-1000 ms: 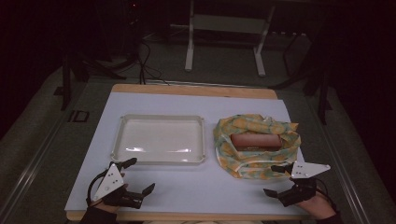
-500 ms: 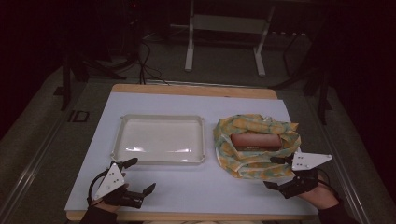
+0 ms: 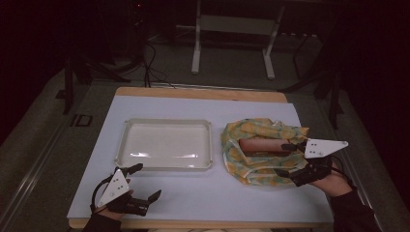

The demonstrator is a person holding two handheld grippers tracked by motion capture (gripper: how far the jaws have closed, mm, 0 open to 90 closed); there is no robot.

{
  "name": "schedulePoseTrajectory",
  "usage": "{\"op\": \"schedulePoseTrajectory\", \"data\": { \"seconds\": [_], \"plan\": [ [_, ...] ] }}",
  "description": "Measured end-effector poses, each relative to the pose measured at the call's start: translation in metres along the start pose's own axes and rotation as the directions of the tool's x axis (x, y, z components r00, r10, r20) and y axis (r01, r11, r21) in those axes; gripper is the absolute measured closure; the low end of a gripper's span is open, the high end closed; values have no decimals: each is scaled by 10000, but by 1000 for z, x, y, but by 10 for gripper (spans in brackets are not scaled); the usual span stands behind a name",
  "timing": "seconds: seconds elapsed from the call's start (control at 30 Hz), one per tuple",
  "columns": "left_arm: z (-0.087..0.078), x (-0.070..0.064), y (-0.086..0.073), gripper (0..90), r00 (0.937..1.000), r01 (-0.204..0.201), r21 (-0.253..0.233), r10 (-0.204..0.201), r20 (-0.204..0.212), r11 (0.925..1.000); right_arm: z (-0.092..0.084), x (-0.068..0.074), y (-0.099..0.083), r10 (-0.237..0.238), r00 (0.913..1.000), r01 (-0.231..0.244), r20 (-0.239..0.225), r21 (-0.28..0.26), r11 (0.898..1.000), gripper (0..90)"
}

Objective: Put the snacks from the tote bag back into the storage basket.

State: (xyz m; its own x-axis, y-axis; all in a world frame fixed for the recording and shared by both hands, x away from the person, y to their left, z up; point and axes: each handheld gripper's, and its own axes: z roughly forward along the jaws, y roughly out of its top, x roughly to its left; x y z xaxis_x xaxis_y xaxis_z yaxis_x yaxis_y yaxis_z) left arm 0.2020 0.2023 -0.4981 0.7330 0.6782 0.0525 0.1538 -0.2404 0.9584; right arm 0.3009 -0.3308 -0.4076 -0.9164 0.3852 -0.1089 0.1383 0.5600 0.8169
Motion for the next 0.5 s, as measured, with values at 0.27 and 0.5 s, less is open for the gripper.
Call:
{"op": "schedulePoseTrajectory", "data": {
  "seconds": [0.27, 0.5],
  "plan": [
    [1, -1, 0, 0, 9999, -84, 47, 84, 67, 10000, 7, -15, 10, -27, 10000, 27, -19, 194, 9998, 153],
    [1, -1, 0, 0, 9999, -120, 64, 119, 125, 9999, 12, -30, 19, -440, 9990, 442, -46, 612, 9971, 200]
  ]
}}
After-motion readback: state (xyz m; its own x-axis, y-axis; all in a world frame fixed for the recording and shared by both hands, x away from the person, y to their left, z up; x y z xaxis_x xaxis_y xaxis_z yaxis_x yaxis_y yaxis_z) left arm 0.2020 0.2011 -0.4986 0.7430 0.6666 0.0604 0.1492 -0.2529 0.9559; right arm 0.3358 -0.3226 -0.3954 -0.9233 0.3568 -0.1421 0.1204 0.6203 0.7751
